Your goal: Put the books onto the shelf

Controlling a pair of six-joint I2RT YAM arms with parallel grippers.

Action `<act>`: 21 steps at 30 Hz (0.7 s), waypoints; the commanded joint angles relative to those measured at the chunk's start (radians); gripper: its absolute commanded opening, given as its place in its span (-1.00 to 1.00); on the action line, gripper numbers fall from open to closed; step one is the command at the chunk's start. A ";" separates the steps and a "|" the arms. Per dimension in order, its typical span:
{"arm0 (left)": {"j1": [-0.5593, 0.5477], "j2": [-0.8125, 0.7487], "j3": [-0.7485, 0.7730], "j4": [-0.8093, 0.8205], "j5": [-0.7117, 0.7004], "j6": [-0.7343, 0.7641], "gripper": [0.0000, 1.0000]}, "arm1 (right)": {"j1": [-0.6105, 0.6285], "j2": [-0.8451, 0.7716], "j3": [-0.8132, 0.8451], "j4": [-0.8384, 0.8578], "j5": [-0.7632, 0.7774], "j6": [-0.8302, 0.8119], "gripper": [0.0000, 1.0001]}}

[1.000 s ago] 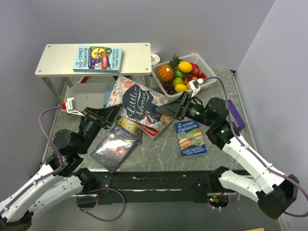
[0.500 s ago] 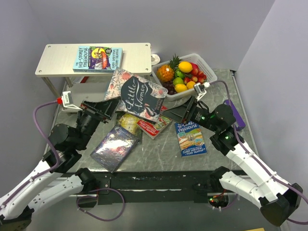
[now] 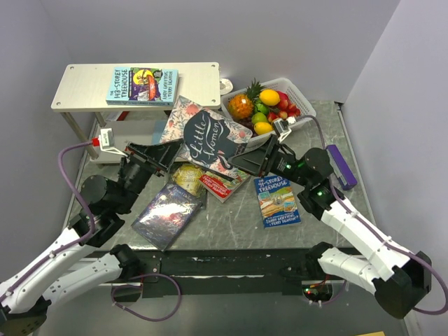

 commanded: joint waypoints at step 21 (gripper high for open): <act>-0.004 -0.109 -0.082 0.100 0.055 -0.112 -0.97 | -0.077 0.075 0.163 0.116 -0.081 -0.027 0.42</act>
